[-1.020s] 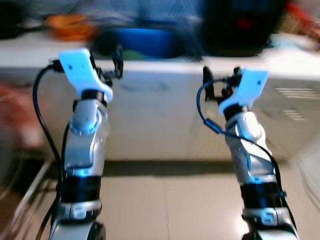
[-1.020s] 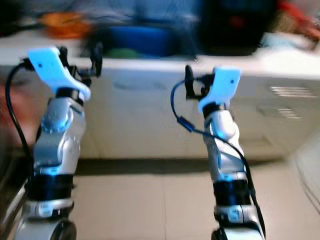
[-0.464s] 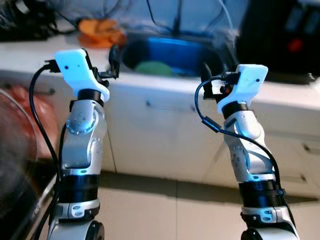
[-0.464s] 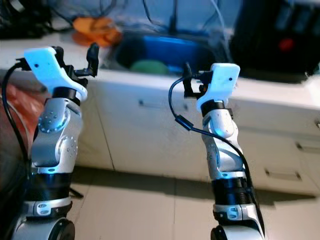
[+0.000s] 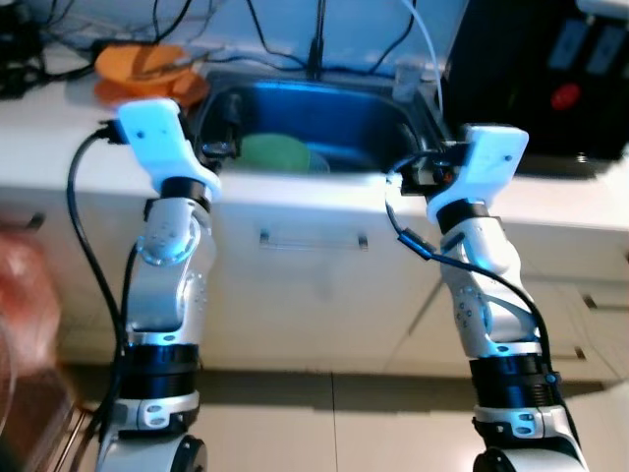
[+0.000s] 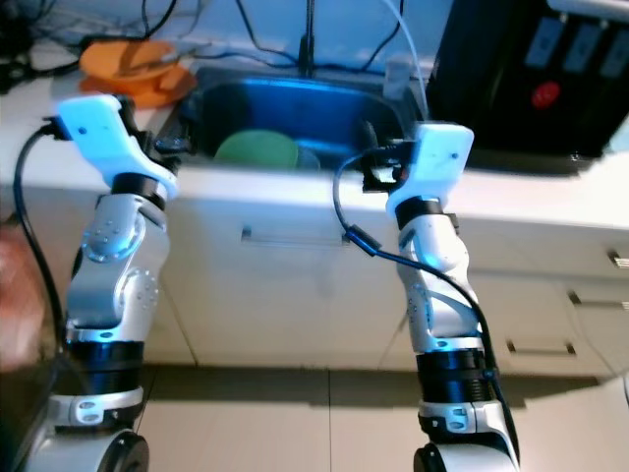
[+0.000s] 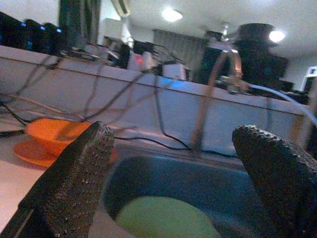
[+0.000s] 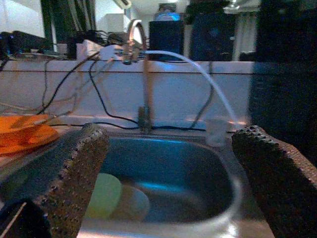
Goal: Kitchen organization
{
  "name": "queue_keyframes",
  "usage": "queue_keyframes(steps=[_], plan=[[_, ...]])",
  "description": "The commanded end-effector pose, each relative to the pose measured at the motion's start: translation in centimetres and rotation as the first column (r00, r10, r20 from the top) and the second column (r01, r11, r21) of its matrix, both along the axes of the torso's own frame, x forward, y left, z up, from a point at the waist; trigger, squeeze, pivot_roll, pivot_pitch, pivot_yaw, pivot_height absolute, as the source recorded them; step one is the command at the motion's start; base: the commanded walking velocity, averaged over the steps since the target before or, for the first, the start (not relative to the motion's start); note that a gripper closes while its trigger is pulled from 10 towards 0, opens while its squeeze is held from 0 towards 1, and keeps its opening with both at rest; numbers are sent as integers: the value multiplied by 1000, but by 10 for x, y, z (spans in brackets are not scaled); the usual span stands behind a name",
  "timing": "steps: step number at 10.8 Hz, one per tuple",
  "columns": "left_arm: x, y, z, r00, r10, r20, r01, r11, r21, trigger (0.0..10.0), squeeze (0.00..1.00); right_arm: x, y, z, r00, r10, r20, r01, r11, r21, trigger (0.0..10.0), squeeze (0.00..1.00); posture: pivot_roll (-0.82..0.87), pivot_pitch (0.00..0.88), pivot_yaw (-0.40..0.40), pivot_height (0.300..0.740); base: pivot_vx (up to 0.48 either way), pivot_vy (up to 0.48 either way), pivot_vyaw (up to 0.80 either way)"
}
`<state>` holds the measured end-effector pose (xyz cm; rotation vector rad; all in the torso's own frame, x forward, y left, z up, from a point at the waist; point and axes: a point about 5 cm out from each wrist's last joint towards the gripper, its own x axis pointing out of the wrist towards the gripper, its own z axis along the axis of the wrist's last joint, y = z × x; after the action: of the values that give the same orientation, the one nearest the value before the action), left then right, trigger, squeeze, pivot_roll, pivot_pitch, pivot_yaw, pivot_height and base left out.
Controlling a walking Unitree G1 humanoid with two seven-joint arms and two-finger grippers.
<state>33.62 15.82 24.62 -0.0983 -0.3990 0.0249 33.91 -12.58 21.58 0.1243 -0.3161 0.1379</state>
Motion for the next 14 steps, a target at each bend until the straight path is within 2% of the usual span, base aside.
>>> queue_keyframes(steps=[1,4,7,10,12,14], plan=[[-1,7,4,1000,28,12,-28,1000,-2,10000,0,-1,8,5,1000,22,22,-22,1000,-5,10000,0,-36,18,-56,740,454,0,0],[-3,6,3,999,46,12,-46,999,-20,10000,0,-3,9,4,999,29,20,-29,1000,-7,10000,0,-31,19,-60,740,0,0,0],[-4,11,2,994,105,9,-104,994,-40,10000,0,-3,14,5,999,50,21,-50,999,-15,10000,0,-31,17,-72,740,0,0,0],[-6,2,1,997,76,13,-75,996,-49,10000,0,-1,18,12,997,70,43,-69,997,-22,10000,0,-27,8,-82,740,0,0,0],[-4,12,5,994,108,21,-107,993,-42,10000,0,-1,18,13,996,75,44,-73,997,-35,10000,0,-26,6,-84,740,0,0,0],[-3,15,7,992,122,27,-121,992,-43,10000,0,-1,19,14,995,80,52,-77,996,-52,10000,0,-27,7,-89,740,0,0,288]])
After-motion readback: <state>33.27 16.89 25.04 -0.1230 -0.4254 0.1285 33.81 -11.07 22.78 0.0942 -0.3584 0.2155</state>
